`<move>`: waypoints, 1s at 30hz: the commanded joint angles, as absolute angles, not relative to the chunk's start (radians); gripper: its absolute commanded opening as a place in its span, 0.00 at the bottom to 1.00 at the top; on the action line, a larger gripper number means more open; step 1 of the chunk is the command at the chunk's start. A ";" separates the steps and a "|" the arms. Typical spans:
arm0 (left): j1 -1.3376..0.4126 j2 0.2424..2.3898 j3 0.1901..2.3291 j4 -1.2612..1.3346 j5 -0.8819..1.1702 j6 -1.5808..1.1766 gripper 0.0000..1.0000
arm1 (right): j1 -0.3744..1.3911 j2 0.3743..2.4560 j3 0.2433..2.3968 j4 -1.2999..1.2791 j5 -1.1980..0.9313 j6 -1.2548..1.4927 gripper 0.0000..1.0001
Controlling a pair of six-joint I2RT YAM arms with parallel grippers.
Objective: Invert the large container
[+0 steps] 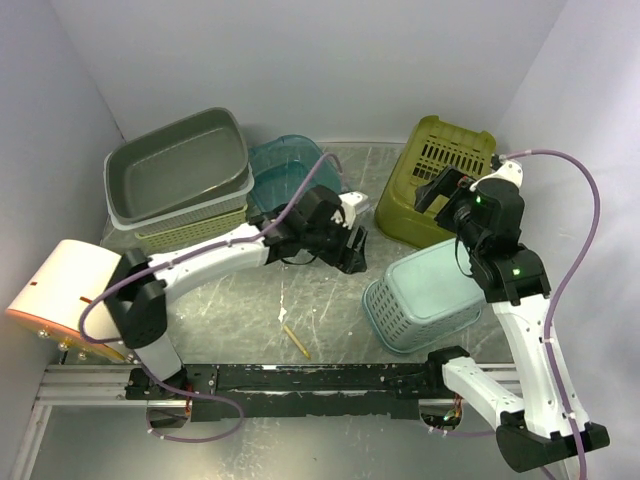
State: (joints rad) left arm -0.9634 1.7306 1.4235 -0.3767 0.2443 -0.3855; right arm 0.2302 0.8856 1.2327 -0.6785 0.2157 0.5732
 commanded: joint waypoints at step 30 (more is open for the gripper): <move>-1.043 1.650 1.377 -0.350 0.235 -0.288 0.81 | 0.228 0.883 1.230 -0.652 0.253 0.471 0.98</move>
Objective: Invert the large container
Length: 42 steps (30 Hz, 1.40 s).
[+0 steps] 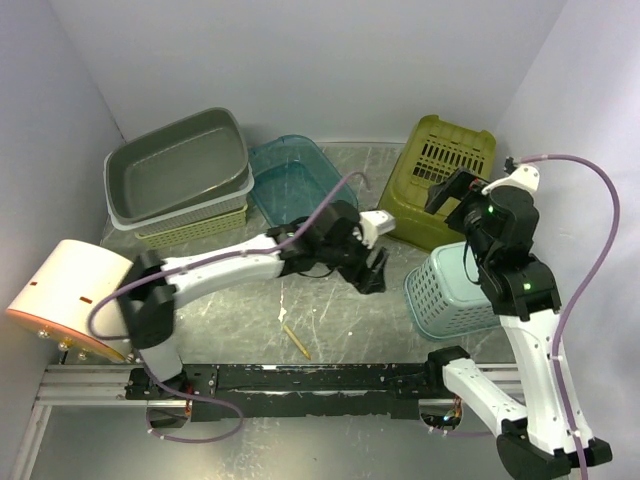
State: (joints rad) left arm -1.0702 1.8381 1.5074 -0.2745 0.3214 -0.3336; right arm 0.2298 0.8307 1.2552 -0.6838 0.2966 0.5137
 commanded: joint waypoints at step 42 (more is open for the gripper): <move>-1.025 0.917 0.905 -0.910 -0.711 -1.033 0.88 | 0.723 1.978 1.746 -0.422 -0.062 0.300 0.00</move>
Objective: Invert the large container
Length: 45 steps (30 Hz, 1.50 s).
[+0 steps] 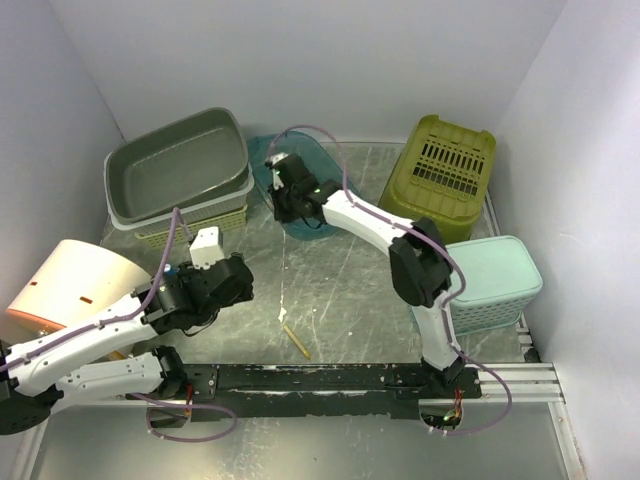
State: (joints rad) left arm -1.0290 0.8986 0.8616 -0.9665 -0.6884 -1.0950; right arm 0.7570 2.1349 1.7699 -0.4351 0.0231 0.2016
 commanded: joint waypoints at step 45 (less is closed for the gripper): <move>-1.021 0.928 1.104 -0.741 -0.672 -0.736 1.00 | 0.313 1.561 0.906 0.106 -0.443 1.129 0.75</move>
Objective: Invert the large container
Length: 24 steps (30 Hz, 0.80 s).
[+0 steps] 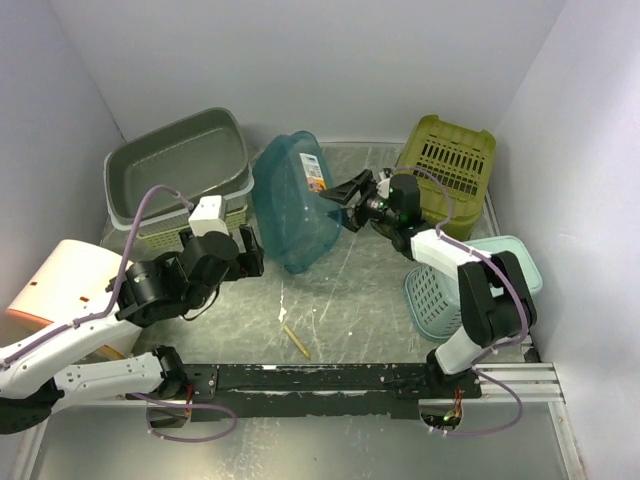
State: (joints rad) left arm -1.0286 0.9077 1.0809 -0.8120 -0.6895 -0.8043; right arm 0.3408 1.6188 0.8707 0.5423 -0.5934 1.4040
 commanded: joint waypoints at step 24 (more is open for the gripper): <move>-0.690 1.330 1.027 -0.428 -0.081 -0.589 1.00 | 0.384 1.468 1.262 -0.465 0.125 0.468 0.90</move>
